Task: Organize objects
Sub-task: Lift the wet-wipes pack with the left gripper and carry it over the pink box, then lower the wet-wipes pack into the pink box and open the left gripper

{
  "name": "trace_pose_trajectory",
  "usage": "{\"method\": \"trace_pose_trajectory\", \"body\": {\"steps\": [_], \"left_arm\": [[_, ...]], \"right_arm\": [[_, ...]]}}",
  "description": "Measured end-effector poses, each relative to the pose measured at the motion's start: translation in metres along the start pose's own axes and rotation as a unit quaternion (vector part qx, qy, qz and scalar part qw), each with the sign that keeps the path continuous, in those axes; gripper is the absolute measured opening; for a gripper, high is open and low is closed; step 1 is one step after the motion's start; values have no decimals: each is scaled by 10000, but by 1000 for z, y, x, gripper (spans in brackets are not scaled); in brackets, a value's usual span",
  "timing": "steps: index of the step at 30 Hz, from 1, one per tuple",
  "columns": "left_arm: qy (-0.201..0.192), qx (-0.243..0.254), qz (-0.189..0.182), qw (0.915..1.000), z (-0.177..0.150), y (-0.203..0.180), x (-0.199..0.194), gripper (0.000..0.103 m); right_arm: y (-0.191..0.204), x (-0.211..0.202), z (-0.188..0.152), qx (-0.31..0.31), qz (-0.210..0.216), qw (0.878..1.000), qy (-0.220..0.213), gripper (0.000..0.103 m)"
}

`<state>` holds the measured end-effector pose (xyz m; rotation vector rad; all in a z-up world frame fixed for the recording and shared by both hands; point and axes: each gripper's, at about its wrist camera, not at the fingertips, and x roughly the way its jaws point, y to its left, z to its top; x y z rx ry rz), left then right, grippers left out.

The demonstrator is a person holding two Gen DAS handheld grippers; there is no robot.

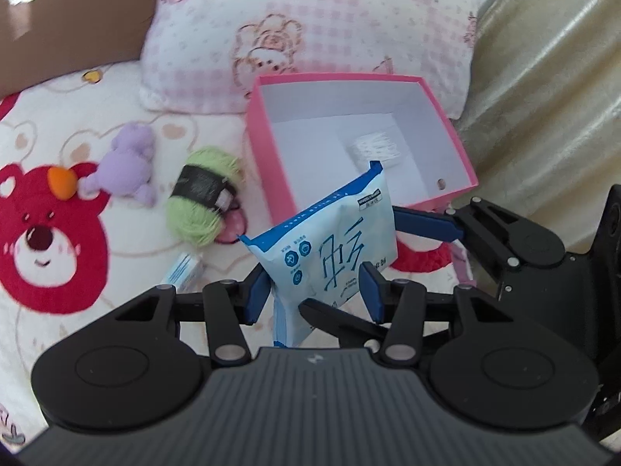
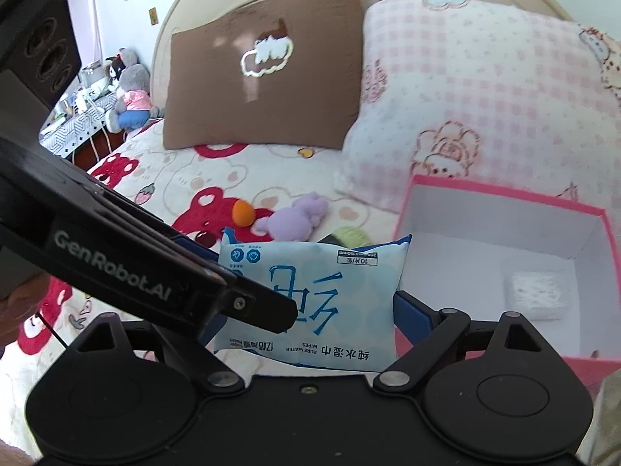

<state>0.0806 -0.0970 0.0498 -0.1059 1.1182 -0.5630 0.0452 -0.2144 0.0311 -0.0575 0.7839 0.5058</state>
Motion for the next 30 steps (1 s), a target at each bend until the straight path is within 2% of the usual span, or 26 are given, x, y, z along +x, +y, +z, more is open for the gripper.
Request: {"method": "trace_pose_trajectory", "body": {"steps": [7, 12, 18, 23, 30], "left_arm": [[-162, 50, -298, 9994, 40, -14, 23, 47], [-222, 82, -250, 9994, 68, -23, 43, 47], [-121, -107, -113, 9998, 88, -27, 87, 47], [66, -356, -118, 9993, 101, -21, 126, 47], [260, -508, 144, 9983, 111, -22, 172, 47]], "right_arm": [[-40, -8, 16, 101, -305, 9995, 16, 84], [-70, 4, 28, -8, -423, 9991, 64, 75], [-113, 45, 32, -242, -404, 9980, 414, 74], [-150, 79, 27, -29, -140, 9975, 691, 74], [-172, 112, 15, -84, -119, 9961, 872, 72]]}}
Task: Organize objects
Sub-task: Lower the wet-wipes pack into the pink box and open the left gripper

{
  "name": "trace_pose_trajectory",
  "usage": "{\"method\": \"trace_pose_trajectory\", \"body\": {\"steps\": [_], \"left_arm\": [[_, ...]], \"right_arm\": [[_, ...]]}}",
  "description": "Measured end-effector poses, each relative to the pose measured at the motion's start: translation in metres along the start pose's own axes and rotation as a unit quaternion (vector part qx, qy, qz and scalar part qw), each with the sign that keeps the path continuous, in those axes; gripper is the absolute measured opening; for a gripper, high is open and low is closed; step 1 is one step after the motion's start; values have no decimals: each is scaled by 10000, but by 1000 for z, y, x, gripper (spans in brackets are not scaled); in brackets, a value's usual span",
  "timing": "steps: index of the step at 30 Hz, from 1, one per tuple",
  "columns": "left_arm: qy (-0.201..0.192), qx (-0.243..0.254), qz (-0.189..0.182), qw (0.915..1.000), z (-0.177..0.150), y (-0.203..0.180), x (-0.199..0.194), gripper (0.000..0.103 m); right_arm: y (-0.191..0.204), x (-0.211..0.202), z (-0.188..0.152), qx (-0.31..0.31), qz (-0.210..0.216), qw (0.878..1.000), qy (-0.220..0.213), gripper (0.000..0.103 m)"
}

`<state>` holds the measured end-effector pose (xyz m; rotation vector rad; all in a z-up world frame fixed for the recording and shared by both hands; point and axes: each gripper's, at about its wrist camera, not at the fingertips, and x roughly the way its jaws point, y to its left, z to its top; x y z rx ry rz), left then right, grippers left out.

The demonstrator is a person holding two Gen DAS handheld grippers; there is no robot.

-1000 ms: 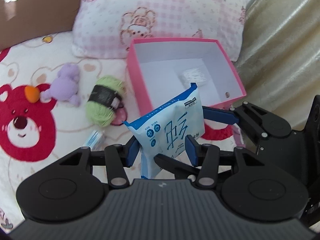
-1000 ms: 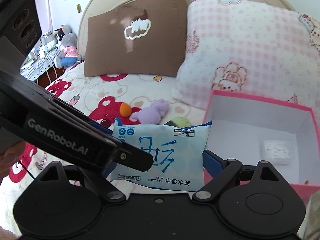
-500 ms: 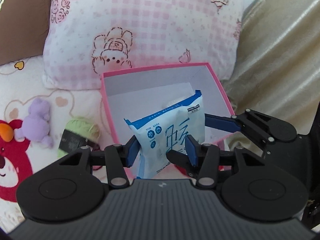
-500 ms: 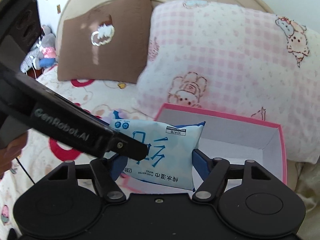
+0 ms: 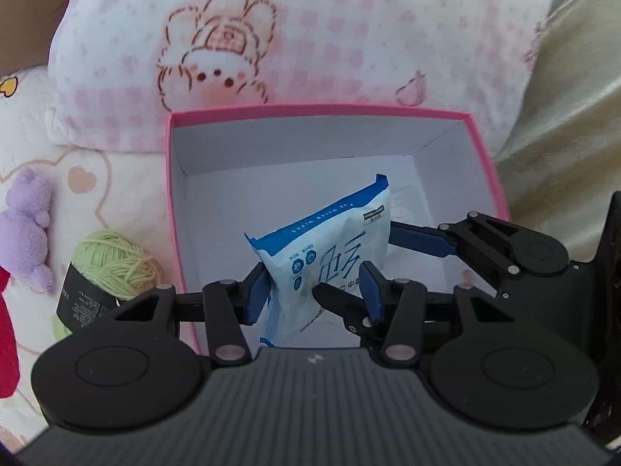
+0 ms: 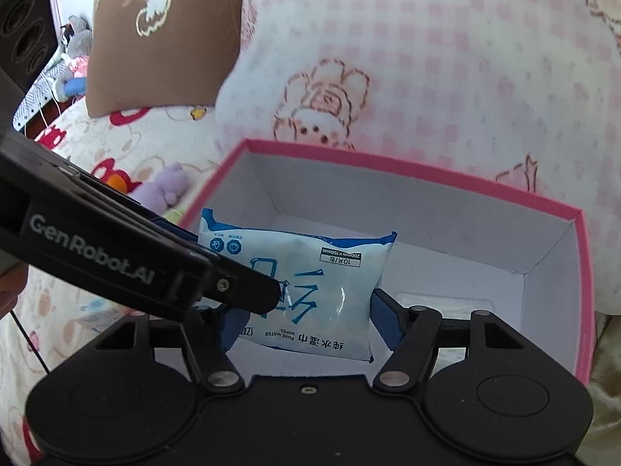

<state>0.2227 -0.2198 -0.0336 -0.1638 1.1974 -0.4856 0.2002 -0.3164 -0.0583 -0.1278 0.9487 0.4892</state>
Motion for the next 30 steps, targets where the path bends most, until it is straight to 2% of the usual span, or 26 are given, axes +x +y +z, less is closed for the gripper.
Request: {"method": "trace_pose_trajectory", "body": {"steps": [3, 5, 9, 11, 14, 30], "left_arm": [[19, 50, 223, 9997, -1, 2, 12, 47], [115, -46, 226, 9997, 0, 8, 16, 47], [156, -102, 200, 9996, -2, 13, 21, 47], [195, -95, 146, 9997, -1, 9, 23, 47], [188, 194, 297, 9992, 1, -3, 24, 48], [231, -45, 229, 9995, 14, -10, 51, 48]], "right_arm": [[7, 15, 0, -275, -91, 9995, 88, 72], [9, 23, -1, -325, -63, 9992, 213, 72], [-3, 38, -3, -13, 143, 9991, 406, 72], [-5, 42, -4, 17, 39, 9986, 536, 72], [-2, 40, -6, -67, -63, 9984, 559, 72], [-31, 40, -1, 103, -103, 9973, 718, 70]]}}
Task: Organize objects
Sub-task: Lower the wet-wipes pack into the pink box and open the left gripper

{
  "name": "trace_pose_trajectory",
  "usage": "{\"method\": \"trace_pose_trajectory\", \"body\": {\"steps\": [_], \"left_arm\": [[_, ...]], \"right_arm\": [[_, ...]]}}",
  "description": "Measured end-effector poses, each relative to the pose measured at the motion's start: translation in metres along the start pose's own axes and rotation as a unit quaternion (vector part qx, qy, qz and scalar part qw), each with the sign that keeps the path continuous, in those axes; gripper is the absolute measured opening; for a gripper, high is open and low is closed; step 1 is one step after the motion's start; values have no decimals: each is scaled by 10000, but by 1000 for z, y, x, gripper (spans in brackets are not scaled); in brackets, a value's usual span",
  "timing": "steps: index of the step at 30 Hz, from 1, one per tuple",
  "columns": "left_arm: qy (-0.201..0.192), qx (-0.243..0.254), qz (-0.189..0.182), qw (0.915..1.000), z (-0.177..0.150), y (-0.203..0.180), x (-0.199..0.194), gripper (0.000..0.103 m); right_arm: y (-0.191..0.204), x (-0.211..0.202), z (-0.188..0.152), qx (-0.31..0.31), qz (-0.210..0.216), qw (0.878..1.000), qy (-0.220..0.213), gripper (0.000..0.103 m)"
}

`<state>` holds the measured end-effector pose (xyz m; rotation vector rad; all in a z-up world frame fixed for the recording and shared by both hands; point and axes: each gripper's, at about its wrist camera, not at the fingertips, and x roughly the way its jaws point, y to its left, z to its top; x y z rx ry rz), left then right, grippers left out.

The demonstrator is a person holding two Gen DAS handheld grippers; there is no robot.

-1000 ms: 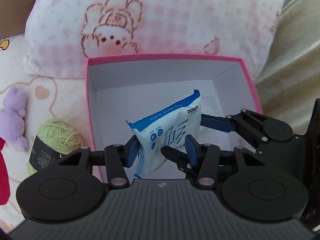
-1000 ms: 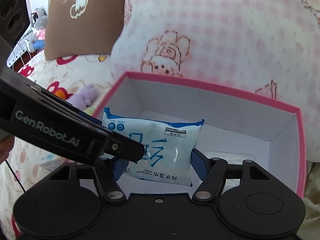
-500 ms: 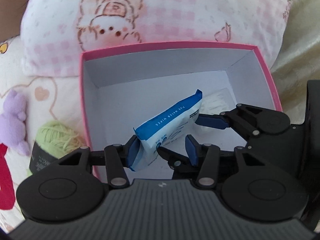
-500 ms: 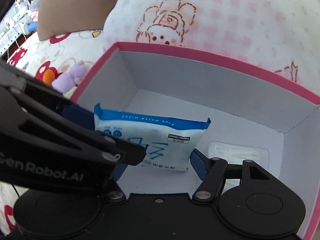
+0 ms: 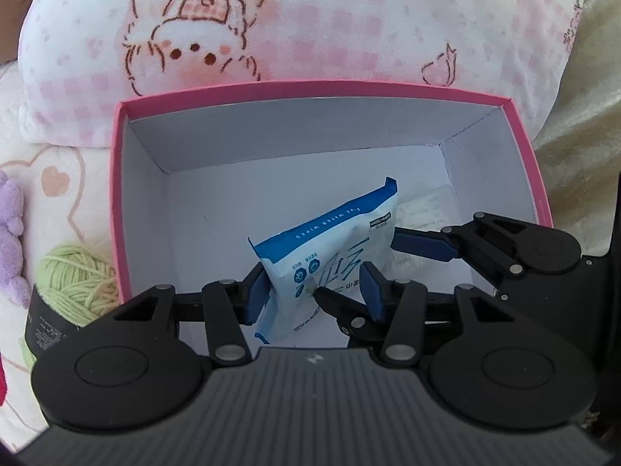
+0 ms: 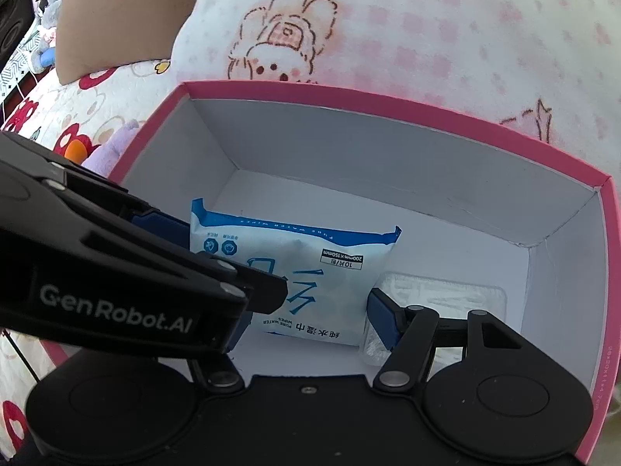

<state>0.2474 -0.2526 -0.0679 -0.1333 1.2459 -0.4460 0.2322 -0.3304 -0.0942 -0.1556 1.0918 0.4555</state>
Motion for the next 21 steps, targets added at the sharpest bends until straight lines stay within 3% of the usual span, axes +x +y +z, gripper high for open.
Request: {"method": "trace_pose_trajectory", "body": {"steps": [7, 14, 21], "left_arm": [[122, 29, 12, 9999, 8, -10, 15, 48], [216, -132, 21, 9997, 9, -1, 23, 48], [127, -172, -2, 9998, 5, 5, 33, 49]], "right_arm": [[-1, 5, 4, -40, -369, 9989, 276, 71], [-5, 10, 3, 87, -265, 9990, 354, 71], [-3, 12, 5, 88, -451, 9982, 383, 69]]}}
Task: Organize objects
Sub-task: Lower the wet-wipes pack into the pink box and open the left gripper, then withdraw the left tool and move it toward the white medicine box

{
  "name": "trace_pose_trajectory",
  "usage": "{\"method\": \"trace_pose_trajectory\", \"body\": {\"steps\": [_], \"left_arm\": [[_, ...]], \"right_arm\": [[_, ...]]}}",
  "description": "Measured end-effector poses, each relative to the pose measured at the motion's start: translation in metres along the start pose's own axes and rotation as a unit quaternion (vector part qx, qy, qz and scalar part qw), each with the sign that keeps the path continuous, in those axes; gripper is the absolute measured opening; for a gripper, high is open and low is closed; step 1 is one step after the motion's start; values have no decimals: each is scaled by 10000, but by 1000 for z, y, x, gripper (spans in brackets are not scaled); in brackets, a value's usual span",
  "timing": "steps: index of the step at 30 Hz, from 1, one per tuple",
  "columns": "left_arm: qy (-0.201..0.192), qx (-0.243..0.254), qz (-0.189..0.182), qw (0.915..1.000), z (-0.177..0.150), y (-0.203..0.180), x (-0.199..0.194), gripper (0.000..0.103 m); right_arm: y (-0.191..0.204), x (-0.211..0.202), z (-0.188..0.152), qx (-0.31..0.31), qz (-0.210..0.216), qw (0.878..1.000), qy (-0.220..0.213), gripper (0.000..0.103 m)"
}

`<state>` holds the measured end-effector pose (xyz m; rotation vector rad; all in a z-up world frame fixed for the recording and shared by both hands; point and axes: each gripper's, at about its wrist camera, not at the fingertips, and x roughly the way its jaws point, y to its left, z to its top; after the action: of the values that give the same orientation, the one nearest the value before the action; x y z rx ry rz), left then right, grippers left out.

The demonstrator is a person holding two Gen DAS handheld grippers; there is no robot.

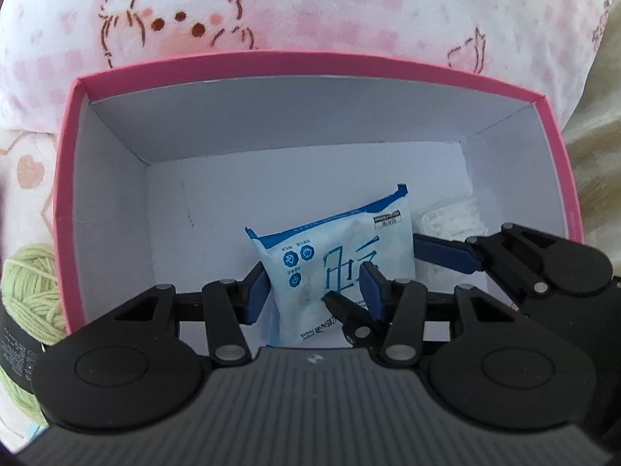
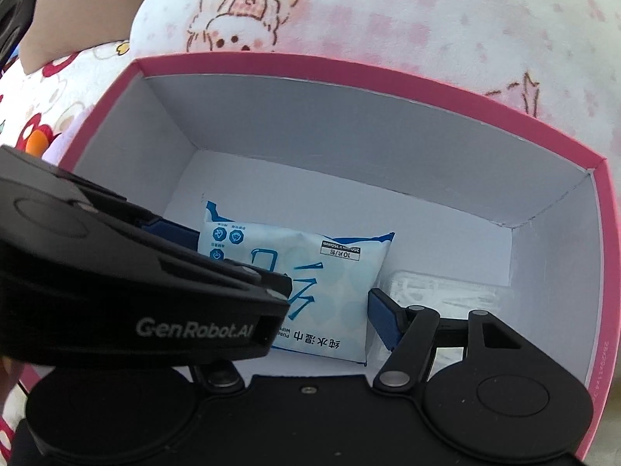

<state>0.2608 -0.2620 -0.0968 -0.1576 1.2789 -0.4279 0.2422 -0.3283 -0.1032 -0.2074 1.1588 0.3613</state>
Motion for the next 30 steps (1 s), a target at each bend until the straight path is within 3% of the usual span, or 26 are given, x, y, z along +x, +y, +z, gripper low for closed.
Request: {"method": "trace_pose_trajectory", "body": {"steps": [6, 14, 19, 24, 28, 30], "left_arm": [[-209, 398, 159, 9989, -1, -2, -27, 62], [-619, 821, -163, 9946, -17, -10, -85, 67], [-745, 1145, -107, 9906, -35, -16, -112, 69], [-731, 1146, -334, 9901, -45, -11, -135, 70], [-938, 1191, -113, 9884, -56, -10, -149, 70], [-956, 1068, -181, 9895, -60, -6, -155, 70]], "right_arm": [[11, -32, -10, -360, 247, 9985, -327, 69], [31, -86, -20, -465, 250, 9950, -851, 70], [31, -116, -34, -162, 357, 9933, -1085, 70], [43, -137, -44, -192, 426, 9920, -1175, 70], [56, -149, -51, -246, 395, 9920, -1177, 70], [63, -154, -53, -284, 353, 9922, -1162, 70]]}}
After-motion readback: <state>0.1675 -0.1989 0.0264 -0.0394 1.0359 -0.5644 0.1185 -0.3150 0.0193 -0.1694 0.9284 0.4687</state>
